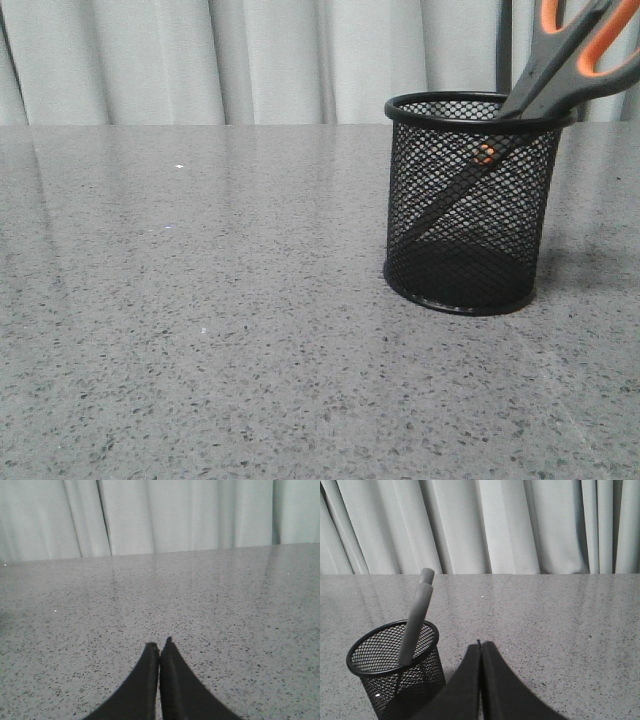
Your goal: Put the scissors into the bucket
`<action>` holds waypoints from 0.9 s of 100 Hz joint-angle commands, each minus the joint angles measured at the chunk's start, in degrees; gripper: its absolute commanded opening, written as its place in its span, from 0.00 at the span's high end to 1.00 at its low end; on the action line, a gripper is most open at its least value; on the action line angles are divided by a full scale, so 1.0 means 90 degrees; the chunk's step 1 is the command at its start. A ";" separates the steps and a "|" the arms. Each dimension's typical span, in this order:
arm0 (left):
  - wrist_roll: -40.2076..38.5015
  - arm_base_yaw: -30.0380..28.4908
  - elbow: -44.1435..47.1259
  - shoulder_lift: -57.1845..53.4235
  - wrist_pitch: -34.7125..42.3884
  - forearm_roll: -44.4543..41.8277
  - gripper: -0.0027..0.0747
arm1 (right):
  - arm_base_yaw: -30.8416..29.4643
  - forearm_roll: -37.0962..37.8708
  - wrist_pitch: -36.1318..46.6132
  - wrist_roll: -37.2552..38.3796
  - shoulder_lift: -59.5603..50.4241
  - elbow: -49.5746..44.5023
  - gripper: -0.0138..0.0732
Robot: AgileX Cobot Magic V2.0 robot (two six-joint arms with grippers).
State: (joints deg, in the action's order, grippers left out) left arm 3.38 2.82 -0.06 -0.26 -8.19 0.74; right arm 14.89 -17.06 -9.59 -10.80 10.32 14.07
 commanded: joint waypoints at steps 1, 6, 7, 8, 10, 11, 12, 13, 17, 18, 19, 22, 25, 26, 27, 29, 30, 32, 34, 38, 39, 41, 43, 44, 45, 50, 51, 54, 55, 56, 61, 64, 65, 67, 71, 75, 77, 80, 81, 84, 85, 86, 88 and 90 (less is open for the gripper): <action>-0.0073 -0.0011 0.0174 -0.0158 0.0471 0.0037 0.99 | 0.0013 -0.0021 0.0457 -0.0030 0.0033 0.0179 0.92; -0.0073 -0.0011 0.0174 -0.0158 0.0471 0.0037 0.99 | 0.0013 0.0061 0.0472 -0.0030 0.0033 0.0179 0.92; -0.0073 -0.0011 0.0174 -0.0158 0.0471 0.0037 0.99 | 0.0013 0.0100 0.0470 -0.0030 0.0033 0.0179 0.92; -0.0073 -0.0011 0.0174 -0.0158 0.0471 0.0037 0.99 | 0.0013 0.0188 0.0470 -0.0030 0.0033 0.0179 0.92; -0.0073 -0.0011 0.0174 -0.0158 0.0471 0.0037 0.99 | 0.0013 0.0333 0.0470 -0.0008 0.0033 0.0164 0.92; -0.0073 -0.0011 0.0174 -0.0158 0.0471 0.0037 0.99 | 0.0013 0.0377 0.0502 0.0024 0.0033 0.0164 0.92; -0.0073 -0.0011 0.0174 -0.0158 0.0471 0.0037 0.99 | -0.0003 0.0418 0.0532 0.0123 0.0033 0.0131 0.92; -0.0073 -0.0011 0.0174 -0.0158 0.0471 0.0037 0.99 | -0.0015 0.0511 0.0619 0.0188 0.0033 0.0116 0.92; -0.0073 -0.0011 0.0174 -0.0158 0.0471 0.0037 0.99 | -0.0102 0.0891 0.0912 0.0677 0.0033 -0.0024 0.92; -0.0073 -0.0011 0.0174 -0.0158 0.0471 0.0037 0.99 | -0.0124 0.0969 0.1065 0.0763 0.0033 -0.0054 0.92; -0.0073 -0.0011 0.0174 -0.0158 0.0471 0.0037 0.99 | -0.0171 0.1045 0.1065 0.0915 0.0033 -0.0112 0.92; -0.0073 -0.0011 0.0174 -0.0158 0.0471 0.0037 0.99 | -0.0280 0.1378 0.1332 0.1123 0.0033 -0.0231 0.92; -0.0073 -0.0011 0.0174 -0.0158 0.0471 0.0037 0.99 | -0.0398 0.1515 0.1395 0.1199 0.0033 -0.0339 0.92; -0.0073 -0.0011 0.0174 -0.0158 0.0471 0.0037 0.99 | -0.0458 0.1515 0.1394 0.1199 0.0017 -0.0390 0.92; -0.0073 -0.0011 0.0174 -0.0158 0.0471 0.0037 0.99 | -0.0486 0.1515 0.1383 0.1199 0.0015 -0.0414 0.92; -0.0073 -0.0011 0.0174 -0.0158 0.0471 0.0037 0.99 | -0.0571 0.1515 0.1338 0.1199 -0.0022 -0.0487 0.92; -0.0073 -0.0011 0.0174 -0.0158 0.0471 0.0037 0.99 | -0.0623 0.1515 0.1321 0.1199 -0.0037 -0.0512 0.92; -0.0073 -0.0011 0.0174 -0.0158 0.0471 0.0037 0.99 | -0.0674 0.1531 0.1257 0.1199 -0.0088 -0.0588 0.92; -0.0073 -0.0011 0.0174 -0.0158 0.0471 0.0037 0.99 | -0.0745 0.1546 0.1186 0.1199 -0.0161 -0.0667 0.92; -0.0073 -0.0011 0.0174 -0.0158 0.0471 0.0037 0.99 | -0.0871 0.1630 0.1109 0.1199 -0.0344 -0.0836 0.92; -0.0073 -0.0011 0.0174 -0.0158 0.0471 0.0037 0.99 | -0.0889 0.1651 0.1065 0.1199 -0.0379 -0.0865 0.92; -0.0073 -0.0011 0.0174 -0.0158 0.0471 0.0037 0.99 | -0.0938 0.1736 0.1065 0.1199 -0.0491 -0.0958 0.92; -0.0073 -0.0011 0.0174 -0.0158 0.0471 0.0037 0.99 | -0.0981 0.1793 0.1065 0.1199 -0.0611 -0.1053 0.92; -0.0073 -0.0011 0.0174 -0.0158 0.0471 0.0037 0.99 | -0.1009 0.1807 0.1065 0.1199 -0.0651 -0.1085 0.92; -0.0073 -0.0011 0.0174 -0.0158 0.0471 0.0037 0.99 | -0.1022 0.1830 0.1065 0.1199 -0.0734 -0.1148 0.92; -0.0073 -0.0011 0.0174 -0.0158 0.0471 0.0037 0.99 | -0.1091 0.1895 0.1065 0.1199 -0.1028 -0.1360 0.92; -0.0073 -0.0011 0.0174 -0.0158 0.0471 0.0037 0.99 | -0.1116 0.1895 0.1065 0.1199 -0.1071 -0.1389 0.92; -0.0073 -0.0011 0.0174 -0.0158 0.0471 0.0037 0.99 | -0.1141 0.1895 0.1000 0.1199 -0.1279 -0.1529 0.92; -0.0073 -0.0011 0.0174 -0.0158 0.0471 0.0037 0.99 | -0.1152 0.1895 0.0972 0.1199 -0.1320 -0.1557 0.92; -0.0073 -0.0011 0.0174 -0.0158 0.0471 0.0037 0.99 | -0.1168 0.1895 0.0970 0.1199 -0.1387 -0.1615 0.92; -0.0073 -0.0011 0.0174 -0.0146 0.0471 0.0037 0.99 | -0.1181 0.1895 0.1026 0.1199 -0.1348 -0.1762 0.92; -0.0073 -0.0011 0.0174 -0.0146 0.0471 0.0037 0.99 | -0.1197 0.1930 0.0622 0.1199 -0.1348 -0.1737 0.92; -0.0073 -0.0011 0.0174 -0.0146 0.0471 0.0037 0.99 | -0.1207 0.1930 0.0597 0.1199 -0.1348 -0.1737 0.92; -0.0073 -0.0011 0.0174 -0.0146 0.0471 0.0037 0.99 | -0.1207 0.1930 0.0528 0.1199 -0.1348 -0.1737 0.92; -0.0073 -0.0011 0.0174 -0.0146 0.0471 0.0037 0.99 | -0.1207 0.1930 0.0416 0.1199 -0.1348 -0.1737 0.92; -0.0073 -0.0011 0.0174 -0.0146 0.0471 0.0037 0.99 | -0.1207 0.1930 0.0334 0.1199 -0.1348 -0.1737 0.92; -0.0073 -0.0011 0.0174 -0.0146 0.0471 0.0037 0.99 | -0.1207 0.1930 0.0318 0.1199 -0.1348 -0.1737 0.92; -0.0073 -0.0011 0.0174 -0.0146 0.0471 0.0037 0.99 | -0.1207 0.1958 0.0299 0.1199 -0.1348 -0.1737 0.92; -0.0073 -0.0011 0.0174 -0.0146 0.0471 0.0037 0.99 | -0.1207 0.1967 0.0281 0.1199 -0.1348 -0.1737 0.92; -0.0073 -0.0011 0.0174 -0.0146 0.0471 0.0037 0.99 | -0.1207 0.2005 0.0281 0.1199 -0.1348 -0.1737 0.92; -0.0073 -0.0011 0.0174 -0.0146 0.0471 0.0037 0.99 | -0.1207 0.2005 0.0281 0.1199 -0.1348 -0.1737 0.92; -0.0073 -0.0011 0.0174 -0.0146 0.0471 0.0037 0.99 | -0.1207 0.2005 0.0294 0.1199 -0.1348 -0.1737 0.92; -0.0073 -0.0011 0.0174 -0.0146 0.0471 0.0037 0.99 | -0.1207 0.2005 0.0310 0.1199 -0.1348 -0.1737 0.92; -0.0073 -0.0011 0.0174 -0.0146 0.0471 0.0037 0.99 | -0.1207 0.2005 0.0320 0.1199 -0.1348 -0.1737 0.92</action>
State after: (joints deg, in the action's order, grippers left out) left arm 3.38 2.82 -0.06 -0.26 -8.44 0.74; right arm 4.45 0.00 -10.72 0.00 -0.47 -0.58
